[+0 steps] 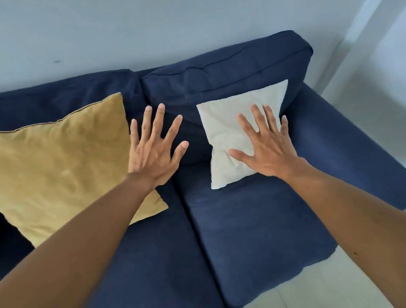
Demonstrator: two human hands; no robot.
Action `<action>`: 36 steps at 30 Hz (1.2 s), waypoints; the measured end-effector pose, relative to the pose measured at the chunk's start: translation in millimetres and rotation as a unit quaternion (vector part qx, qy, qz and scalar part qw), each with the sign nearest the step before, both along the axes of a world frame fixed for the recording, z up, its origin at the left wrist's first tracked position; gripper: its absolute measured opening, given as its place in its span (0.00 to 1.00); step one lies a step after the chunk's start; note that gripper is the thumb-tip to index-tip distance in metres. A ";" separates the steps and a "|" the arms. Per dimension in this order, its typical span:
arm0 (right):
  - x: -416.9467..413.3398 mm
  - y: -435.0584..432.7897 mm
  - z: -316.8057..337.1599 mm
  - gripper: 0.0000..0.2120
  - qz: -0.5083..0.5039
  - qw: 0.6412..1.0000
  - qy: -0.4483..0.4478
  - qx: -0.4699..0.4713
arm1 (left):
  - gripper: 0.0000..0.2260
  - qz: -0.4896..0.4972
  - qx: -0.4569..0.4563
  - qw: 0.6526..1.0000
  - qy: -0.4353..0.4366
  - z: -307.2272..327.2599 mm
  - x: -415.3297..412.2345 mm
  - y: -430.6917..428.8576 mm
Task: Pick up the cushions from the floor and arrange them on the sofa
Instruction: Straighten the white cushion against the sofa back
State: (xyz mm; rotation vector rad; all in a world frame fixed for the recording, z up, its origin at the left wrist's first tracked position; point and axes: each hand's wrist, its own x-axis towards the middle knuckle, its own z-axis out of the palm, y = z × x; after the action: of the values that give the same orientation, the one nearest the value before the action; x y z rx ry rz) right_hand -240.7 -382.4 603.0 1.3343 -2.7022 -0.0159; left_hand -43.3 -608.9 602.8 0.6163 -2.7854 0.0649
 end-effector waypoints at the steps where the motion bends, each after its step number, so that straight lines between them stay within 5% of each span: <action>1: -11.9 10.7 -1.0 0.44 -0.002 1.000 0.000 0.005 | 0.30 0.001 0.001 1.000 -0.003 -2.2 -12.4 10.5; 14: -121.3 83.3 -16.3 0.45 0.042 0.999 -0.019 -0.009 | 0.32 0.047 0.027 0.998 -0.033 -33.7 -115.7 103.1; 26: -198.1 65.4 -73.9 0.46 0.081 0.996 -0.041 -0.010 | 0.32 0.063 0.026 0.996 -0.049 -93.2 -189.7 109.0; 36: -243.8 8.4 -148.2 0.45 0.157 0.986 0.014 -0.060 | 0.30 0.048 0.010 0.998 0.046 -160.8 -255.0 92.2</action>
State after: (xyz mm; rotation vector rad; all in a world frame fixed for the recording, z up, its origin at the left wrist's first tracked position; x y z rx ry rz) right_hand -484.4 -374.0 454.8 1.6889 -2.3972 0.1548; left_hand -298.3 -516.7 442.0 0.7379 -2.6710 0.0292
